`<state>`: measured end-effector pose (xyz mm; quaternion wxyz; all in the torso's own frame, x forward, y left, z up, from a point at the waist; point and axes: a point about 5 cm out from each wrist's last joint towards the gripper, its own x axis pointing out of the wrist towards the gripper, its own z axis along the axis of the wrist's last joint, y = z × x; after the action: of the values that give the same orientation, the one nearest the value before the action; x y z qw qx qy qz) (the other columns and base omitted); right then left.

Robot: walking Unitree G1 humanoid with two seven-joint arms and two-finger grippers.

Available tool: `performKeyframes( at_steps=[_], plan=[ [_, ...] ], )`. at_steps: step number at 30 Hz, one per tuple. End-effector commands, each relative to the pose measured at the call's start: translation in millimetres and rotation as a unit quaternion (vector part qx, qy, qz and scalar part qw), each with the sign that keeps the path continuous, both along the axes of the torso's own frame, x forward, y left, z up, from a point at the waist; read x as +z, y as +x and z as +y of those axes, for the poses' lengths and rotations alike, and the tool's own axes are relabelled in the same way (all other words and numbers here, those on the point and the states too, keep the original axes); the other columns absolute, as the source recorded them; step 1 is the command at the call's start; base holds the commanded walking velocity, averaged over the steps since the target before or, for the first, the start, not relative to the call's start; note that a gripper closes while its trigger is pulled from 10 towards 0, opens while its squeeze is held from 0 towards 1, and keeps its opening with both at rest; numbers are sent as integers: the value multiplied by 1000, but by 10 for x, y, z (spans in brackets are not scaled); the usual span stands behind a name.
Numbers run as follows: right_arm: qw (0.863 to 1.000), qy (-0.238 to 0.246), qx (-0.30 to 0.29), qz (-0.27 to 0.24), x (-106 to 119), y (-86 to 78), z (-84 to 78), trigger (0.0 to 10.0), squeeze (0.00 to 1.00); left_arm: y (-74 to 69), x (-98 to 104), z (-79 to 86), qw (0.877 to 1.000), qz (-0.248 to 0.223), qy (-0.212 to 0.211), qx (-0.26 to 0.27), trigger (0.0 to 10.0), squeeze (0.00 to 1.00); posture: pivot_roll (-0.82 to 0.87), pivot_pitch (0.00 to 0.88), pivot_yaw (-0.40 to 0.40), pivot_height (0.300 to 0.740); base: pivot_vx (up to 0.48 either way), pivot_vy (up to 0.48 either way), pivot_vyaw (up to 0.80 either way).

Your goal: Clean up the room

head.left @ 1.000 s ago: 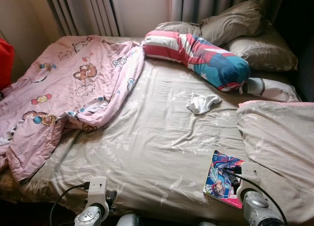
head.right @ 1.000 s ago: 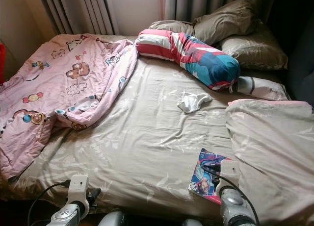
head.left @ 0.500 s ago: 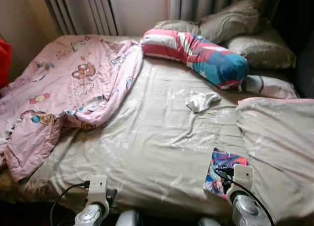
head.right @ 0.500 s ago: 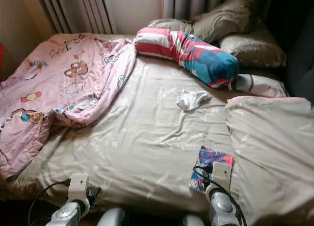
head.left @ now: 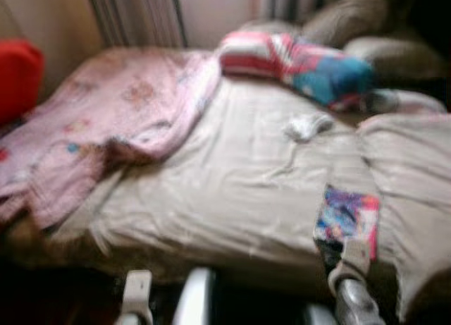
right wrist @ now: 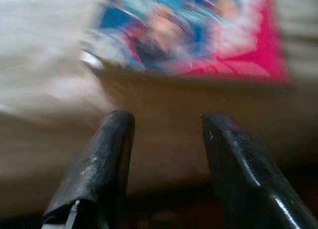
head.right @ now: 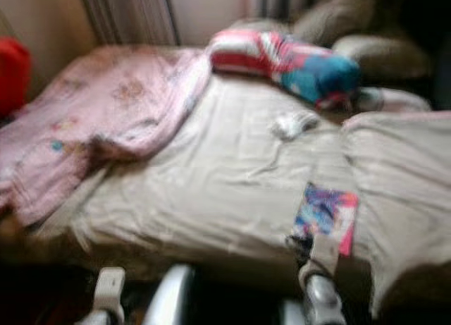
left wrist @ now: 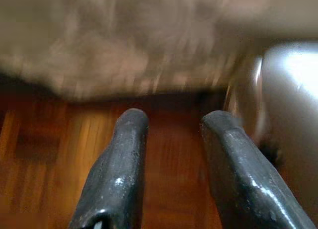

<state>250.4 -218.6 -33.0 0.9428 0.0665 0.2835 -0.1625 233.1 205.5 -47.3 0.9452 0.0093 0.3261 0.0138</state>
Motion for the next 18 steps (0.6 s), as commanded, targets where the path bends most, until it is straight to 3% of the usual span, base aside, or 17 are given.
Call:
performKeyframes(
  at_steps=[1, 18],
  plan=[
    [1000, 3, -7, -5, 29, 32, -32, 10000, 0, -9, -3, -10, 1000, -3, -3, 0, 10000, 0, -15, 92, 74, 607, 0, 0, 0],
    [998, 13, -25, -50, 151, 137, -98, 10000, 0, 44, 44, -1, 1000, -20, -5, -1, 10000, 0, -3, 104, 82, 607, 0, 0, 0]
  ],
)
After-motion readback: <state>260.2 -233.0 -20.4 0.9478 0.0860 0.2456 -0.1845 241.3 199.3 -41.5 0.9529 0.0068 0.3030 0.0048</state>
